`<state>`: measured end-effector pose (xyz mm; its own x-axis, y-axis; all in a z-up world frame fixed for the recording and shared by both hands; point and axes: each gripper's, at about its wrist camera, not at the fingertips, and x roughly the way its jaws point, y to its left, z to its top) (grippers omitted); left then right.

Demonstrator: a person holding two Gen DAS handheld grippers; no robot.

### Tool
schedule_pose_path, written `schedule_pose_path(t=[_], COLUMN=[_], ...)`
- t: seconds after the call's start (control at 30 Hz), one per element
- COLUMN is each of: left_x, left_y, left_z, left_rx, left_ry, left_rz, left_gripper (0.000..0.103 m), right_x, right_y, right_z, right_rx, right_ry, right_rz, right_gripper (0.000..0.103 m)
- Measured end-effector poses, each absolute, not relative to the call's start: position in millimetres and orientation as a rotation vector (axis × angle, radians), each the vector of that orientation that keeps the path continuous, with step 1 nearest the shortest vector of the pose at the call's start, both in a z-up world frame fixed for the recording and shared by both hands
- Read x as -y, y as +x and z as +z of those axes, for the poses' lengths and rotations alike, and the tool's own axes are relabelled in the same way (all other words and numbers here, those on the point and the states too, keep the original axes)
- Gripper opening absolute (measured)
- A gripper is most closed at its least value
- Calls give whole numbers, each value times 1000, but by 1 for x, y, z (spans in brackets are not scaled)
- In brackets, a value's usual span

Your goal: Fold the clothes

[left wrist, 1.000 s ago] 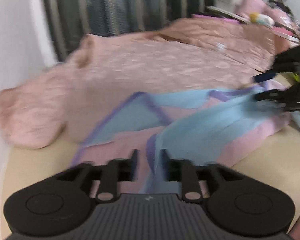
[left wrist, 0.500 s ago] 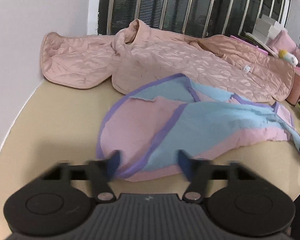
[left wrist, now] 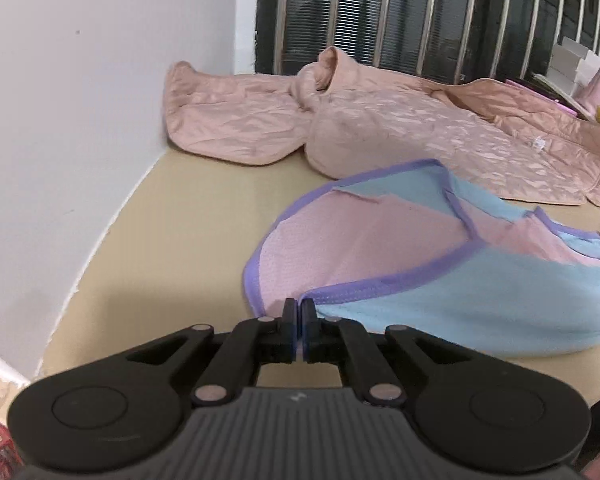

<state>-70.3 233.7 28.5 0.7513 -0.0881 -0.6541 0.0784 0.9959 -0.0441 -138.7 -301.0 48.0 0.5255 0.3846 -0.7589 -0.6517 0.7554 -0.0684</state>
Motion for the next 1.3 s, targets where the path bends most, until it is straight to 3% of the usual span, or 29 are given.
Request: schedule_pose_path(t=[0.07, 0.1, 0.13, 0.17, 0.4, 0.53, 0.77, 0.87, 0.9, 0.97, 1.0, 1.17, 1.3], left_x=[-233, -232, -230, -227, -229, -224, -205, -205, -206, -209, -210, -211, -212], left_y=[-70, -69, -69, -69, -77, -76, -63, -62, -61, -60, -60, -56, -56], left_z=[29, 30, 31, 31, 40, 43, 30, 26, 25, 25, 25, 26, 26], left_rx=[-715, -716, -716, -716, -688, -668, -703, -715, -717, -722, -725, -735, -740], left_ry=[-1, 7, 20, 32, 52, 13, 56, 44, 36, 21, 15, 21, 17], left_rz=[-86, -80, -71, -63, 16, -27, -56, -46, -45, -45, -44, -41, -41], left_gripper=[2, 2, 5, 6, 29, 45, 45, 46, 46, 48, 48, 51, 53], right_x=[305, 306, 304, 300, 288, 290, 297, 288, 286, 286, 286, 286, 292], right_y=[-126, -117, -110, -106, -132, -148, -131, -119, -117, -122, -126, -174, -195], right_z=[52, 53, 52, 51, 54, 38, 30, 19, 15, 14, 15, 30, 19], right_rx=[-800, -795, -785, -772, -699, -711, -686, -731, -749, -743, -735, -568, -594], right_ry=[-346, -328, -336, -363, -414, -315, 7, -7, -10, 0, 6, -36, -41], right_rz=[598, 552, 500, 454, 428, 366, 295, 259, 242, 230, 227, 310, 379], right_gripper=[8, 19, 37, 44, 51, 49, 40, 28, 19, 15, 6, 6, 6])
